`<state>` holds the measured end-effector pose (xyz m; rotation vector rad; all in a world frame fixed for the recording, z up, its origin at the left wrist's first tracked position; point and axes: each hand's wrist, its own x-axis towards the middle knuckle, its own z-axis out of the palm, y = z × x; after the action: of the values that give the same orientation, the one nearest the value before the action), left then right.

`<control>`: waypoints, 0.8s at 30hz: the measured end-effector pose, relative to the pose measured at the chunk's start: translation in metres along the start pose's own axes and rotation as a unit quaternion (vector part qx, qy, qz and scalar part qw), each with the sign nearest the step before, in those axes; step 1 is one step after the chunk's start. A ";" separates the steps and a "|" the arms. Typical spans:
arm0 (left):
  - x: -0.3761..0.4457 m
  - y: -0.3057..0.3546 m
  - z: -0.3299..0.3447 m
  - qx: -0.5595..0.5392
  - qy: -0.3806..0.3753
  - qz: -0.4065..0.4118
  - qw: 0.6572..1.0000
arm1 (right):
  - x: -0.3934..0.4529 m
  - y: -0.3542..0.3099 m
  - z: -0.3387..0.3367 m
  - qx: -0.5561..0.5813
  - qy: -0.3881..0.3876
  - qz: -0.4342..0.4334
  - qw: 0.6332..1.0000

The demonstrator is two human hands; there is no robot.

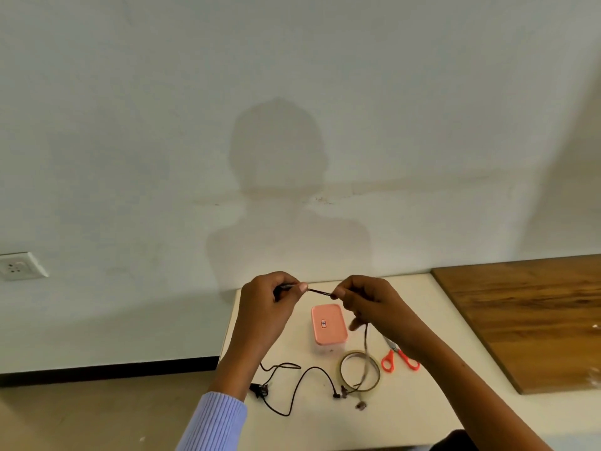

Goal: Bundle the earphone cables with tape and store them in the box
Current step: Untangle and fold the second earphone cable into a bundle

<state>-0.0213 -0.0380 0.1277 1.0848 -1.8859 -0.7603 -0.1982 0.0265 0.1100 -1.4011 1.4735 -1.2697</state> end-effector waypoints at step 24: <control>-0.023 -0.073 -0.004 -0.010 0.036 -0.113 0.993 | -0.029 0.074 -0.019 -0.009 -0.041 0.100 0.994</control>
<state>0.0181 -0.0510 0.0636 1.3110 -1.7094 -0.8540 -0.2315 0.0525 0.0402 -1.2663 1.5305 -1.0641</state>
